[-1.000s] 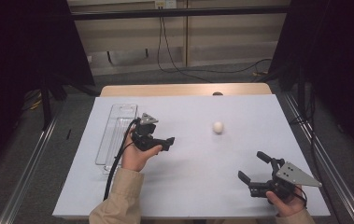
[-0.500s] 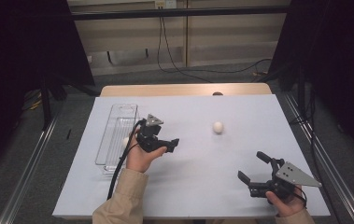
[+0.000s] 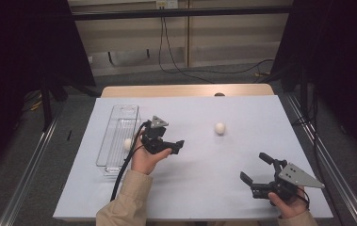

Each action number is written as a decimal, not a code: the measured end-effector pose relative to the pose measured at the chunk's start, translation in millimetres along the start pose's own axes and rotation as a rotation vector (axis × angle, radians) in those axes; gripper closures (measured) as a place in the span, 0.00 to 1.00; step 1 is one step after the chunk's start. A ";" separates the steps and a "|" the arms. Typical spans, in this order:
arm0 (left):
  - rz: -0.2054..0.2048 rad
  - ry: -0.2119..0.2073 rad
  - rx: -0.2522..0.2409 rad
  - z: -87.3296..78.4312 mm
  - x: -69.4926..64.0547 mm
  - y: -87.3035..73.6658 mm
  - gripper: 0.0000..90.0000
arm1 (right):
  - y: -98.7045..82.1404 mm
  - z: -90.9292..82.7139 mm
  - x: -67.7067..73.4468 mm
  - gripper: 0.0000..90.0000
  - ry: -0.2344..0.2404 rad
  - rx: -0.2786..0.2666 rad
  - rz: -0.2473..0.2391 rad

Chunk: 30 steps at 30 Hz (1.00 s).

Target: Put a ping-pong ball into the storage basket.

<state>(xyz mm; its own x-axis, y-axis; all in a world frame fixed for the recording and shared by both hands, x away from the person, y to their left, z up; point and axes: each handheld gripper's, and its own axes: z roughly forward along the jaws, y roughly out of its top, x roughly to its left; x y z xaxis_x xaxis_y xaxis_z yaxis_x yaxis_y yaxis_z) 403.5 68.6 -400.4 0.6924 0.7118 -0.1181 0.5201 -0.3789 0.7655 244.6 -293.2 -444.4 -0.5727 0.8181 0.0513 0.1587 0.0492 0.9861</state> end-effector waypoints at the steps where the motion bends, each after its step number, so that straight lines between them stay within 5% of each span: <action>1: 0.009 0.003 0.005 0.4 0.1 0.0 0.12 | 0.0 0.1 0.0 0.03 0.000 0.000 0.000; 30: 0.026 -0.017 0.006 17.1 -14.1 -0.9 0.11 | 0.5 0.8 0.0 0.03 -0.003 0.014 0.000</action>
<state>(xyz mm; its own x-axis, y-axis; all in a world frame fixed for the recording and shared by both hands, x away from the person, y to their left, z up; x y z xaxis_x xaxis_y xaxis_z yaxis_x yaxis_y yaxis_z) 401.8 48.7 -410.2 0.7137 0.6919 -0.1090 0.5049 -0.4004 0.7647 245.4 -292.7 -444.1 -0.5707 0.8196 0.0509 0.1697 0.0571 0.9838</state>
